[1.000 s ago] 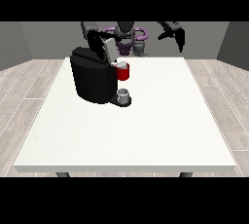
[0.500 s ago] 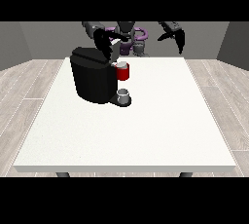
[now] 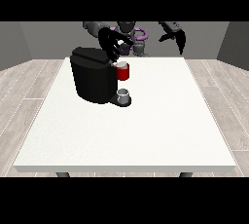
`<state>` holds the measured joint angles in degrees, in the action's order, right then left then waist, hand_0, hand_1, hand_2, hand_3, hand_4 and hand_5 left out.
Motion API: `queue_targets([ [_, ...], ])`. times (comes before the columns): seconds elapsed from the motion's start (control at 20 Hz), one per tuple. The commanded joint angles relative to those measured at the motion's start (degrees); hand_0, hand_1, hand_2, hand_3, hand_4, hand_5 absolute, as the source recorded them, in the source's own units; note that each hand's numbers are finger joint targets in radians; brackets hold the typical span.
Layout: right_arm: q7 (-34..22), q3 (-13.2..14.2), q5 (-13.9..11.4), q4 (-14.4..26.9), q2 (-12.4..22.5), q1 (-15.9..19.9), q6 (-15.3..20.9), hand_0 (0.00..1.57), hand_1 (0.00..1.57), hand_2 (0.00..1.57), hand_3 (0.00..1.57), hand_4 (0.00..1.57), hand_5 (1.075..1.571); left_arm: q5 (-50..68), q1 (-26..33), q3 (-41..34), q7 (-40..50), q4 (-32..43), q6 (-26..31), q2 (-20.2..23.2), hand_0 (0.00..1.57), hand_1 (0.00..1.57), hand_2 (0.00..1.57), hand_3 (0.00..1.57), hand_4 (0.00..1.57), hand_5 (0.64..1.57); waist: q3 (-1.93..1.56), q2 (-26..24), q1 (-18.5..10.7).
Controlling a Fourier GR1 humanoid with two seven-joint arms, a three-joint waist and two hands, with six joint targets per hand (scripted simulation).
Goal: Insert the coffee pod into the coffee machine and close the lid
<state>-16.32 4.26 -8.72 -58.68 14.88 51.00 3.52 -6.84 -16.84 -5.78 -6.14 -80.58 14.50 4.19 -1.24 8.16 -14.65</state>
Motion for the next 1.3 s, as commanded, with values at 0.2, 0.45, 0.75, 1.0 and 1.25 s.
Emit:
queue_targets([
  [0.2,2.14,-1.48,0.4,-5.12,-1.7,6.59,-1.36,0.0,0.0,0.0,0.0,0.13,1.571,0.96,-4.89,-0.1,0.69,-0.45,1.19,0.81,0.0,0.0,0.0,0.0,0.42,1.571,1.18,3.35,-7.13],
  [0.45,-3.33,-2.32,-1.61,-9.71,0.37,8.5,-1.08,0.0,0.0,0.0,0.0,0.05,1.571,0.29,-4.89,2.35,-1.52,0.57,2.49,-0.33,0.0,0.0,0.0,0.0,0.37,1.571,1.28,4.91,-10.9],
  [0.75,-8.45,-0.68,-1.45,-14.61,3.33,9.5,-1.68,0.0,0.0,0.0,0.0,0.0,1.571,0.93,-8.26,2.7,-1.4,0.84,3.15,-0.7,0.0,0.0,0.0,0.0,0.35,1.571,1.19,8.6,-14.56],
  [1.0,-9.43,1.65,-1.55,-16.07,5.74,9.92,-2.36,0.0,0.0,0.0,0.0,0.0,1.571,1.8,-10.77,3.43,-1.21,0.32,5.51,0.01,0.0,0.0,0.0,0.0,0.28,1.571,1.14,10.98,-18.18],
  [1.25,-2.85,2.49,-1.62,-11.94,2.95,13.78,0.93,0.0,0.0,0.0,0.0,0.0,1.571,1.29,-13.81,4.45,-0.22,-2.05,5.53,0.04,0.0,0.0,0.0,0.0,0.3,1.571,1.23,15.5,-19.76],
])
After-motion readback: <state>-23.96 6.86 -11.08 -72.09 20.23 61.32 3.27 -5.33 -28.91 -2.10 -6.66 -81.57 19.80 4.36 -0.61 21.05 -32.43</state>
